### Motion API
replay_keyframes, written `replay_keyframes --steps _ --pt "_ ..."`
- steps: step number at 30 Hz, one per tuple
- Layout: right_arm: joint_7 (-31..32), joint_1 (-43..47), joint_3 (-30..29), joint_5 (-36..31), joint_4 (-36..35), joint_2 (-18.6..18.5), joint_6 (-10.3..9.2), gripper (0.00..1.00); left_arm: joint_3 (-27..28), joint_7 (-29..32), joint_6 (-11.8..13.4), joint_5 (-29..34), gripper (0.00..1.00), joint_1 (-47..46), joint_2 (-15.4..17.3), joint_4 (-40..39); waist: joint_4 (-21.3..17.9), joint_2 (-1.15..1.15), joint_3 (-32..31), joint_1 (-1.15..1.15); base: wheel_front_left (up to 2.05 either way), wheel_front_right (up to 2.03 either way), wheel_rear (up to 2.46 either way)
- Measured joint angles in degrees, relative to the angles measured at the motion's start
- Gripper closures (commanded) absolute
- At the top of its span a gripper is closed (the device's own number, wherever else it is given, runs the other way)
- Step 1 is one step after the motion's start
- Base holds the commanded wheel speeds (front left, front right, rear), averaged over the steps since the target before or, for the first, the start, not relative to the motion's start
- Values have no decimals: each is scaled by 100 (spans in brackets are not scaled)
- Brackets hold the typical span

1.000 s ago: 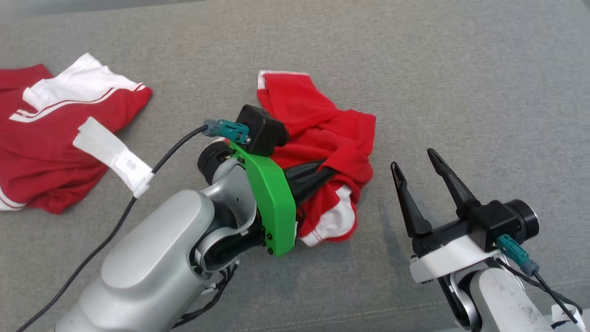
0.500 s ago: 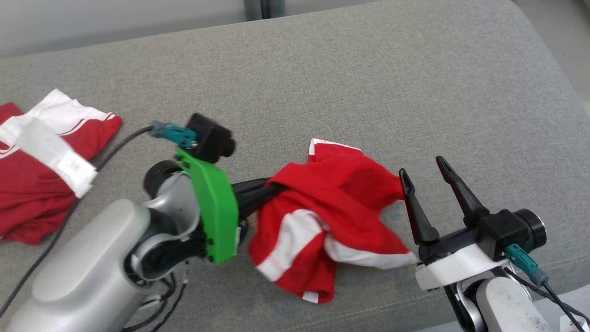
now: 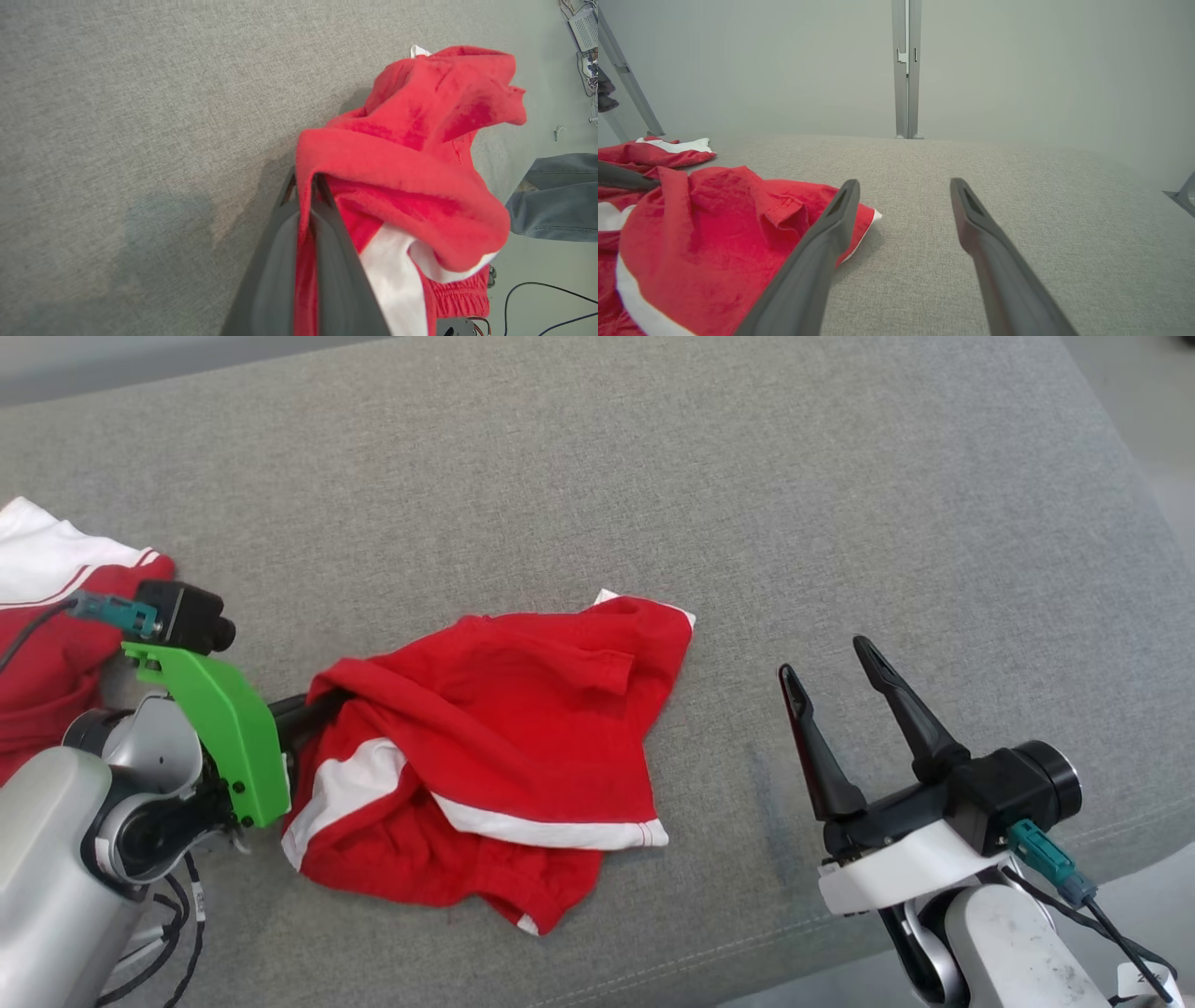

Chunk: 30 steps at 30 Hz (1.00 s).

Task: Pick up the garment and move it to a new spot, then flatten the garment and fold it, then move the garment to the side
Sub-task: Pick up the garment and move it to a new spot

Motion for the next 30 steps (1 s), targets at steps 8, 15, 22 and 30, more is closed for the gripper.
replay_keyframes --steps 8,15,22,30 --pt "0 -9 -23 -1 54 13 7 0 -123 -244 0 368 75 -457 -422 386 -110 0 160 0 0 0 0" --pt "0 -26 35 -40 124 12 58 0 -158 -694 100 844 0 -615 -628 859 -104 0 110 0 0 0 0" --pt "0 23 199 -107 221 2 159 0 -294 -959 259 1288 0 -627 -634 1109 47 0 12 0 0 0 0" --pt "0 402 636 -113 751 -68 335 0 -140 -1891 714 1719 0 -608 -889 917 367 0 -131 0 0 0 0"
